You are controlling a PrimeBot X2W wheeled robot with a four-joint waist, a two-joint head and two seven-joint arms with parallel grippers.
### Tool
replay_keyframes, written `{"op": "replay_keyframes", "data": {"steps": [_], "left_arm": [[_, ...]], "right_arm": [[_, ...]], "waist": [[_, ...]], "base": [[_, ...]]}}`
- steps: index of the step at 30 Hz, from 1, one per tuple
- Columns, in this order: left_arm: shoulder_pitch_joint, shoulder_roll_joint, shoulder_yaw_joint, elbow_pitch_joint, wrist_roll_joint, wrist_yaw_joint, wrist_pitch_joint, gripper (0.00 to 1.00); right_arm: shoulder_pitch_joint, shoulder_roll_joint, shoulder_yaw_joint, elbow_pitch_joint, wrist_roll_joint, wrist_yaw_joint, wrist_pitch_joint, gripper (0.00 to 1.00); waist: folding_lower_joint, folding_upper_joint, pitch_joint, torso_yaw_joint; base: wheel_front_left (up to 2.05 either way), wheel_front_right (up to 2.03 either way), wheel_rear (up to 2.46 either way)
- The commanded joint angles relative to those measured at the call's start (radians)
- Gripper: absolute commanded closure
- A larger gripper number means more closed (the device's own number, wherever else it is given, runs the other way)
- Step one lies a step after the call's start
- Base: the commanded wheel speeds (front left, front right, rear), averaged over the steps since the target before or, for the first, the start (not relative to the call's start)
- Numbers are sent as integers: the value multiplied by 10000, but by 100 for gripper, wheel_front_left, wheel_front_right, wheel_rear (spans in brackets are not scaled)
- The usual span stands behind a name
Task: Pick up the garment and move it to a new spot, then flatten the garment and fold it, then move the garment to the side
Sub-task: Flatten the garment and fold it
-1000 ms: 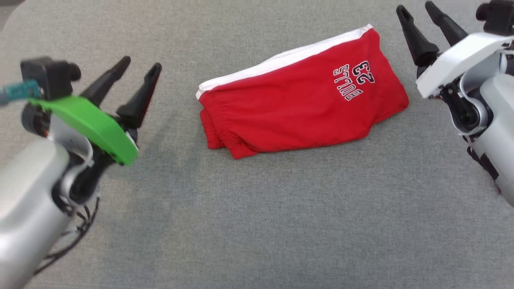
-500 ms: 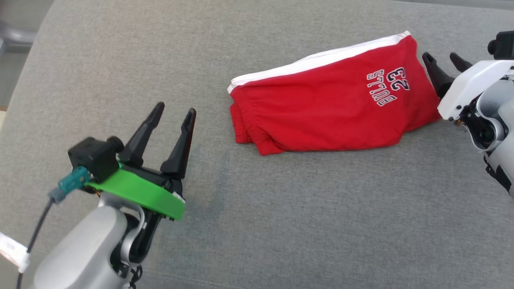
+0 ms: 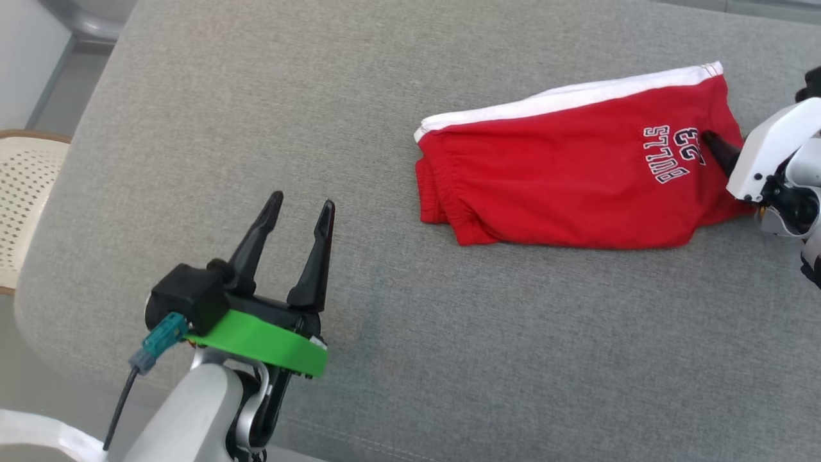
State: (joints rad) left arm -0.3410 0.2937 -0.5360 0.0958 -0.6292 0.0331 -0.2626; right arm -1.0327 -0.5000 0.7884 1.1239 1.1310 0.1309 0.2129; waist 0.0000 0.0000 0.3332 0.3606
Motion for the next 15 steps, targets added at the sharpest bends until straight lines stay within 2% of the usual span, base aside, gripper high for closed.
{"op": "replay_keyframes", "data": {"steps": [1,2,5,9,15], "left_arm": [[280,-139,217,70,91,-134,-22,0],[375,-279,405,105,149,-232,-22,0],[637,-527,739,252,385,-502,-22,0],[818,-763,1109,416,714,-783,-22,0],[1079,-944,1574,521,1224,-983,-23,0]], "right_arm": [[204,103,51,250,126,-5,329,0],[235,159,57,297,167,-4,421,0],[304,230,26,167,299,1,293,100],[317,195,-37,-93,356,-2,-535,100],[799,293,-194,-419,671,-2,-1661,100]], "waist": [[0,0,-119,151],[0,0,-141,177],[0,0,-240,191],[0,0,-442,42],[0,0,-900,-458]], "base": [[0,0,0],[0,0,0],[0,0,0],[0,0,0],[0,0,0]]}}
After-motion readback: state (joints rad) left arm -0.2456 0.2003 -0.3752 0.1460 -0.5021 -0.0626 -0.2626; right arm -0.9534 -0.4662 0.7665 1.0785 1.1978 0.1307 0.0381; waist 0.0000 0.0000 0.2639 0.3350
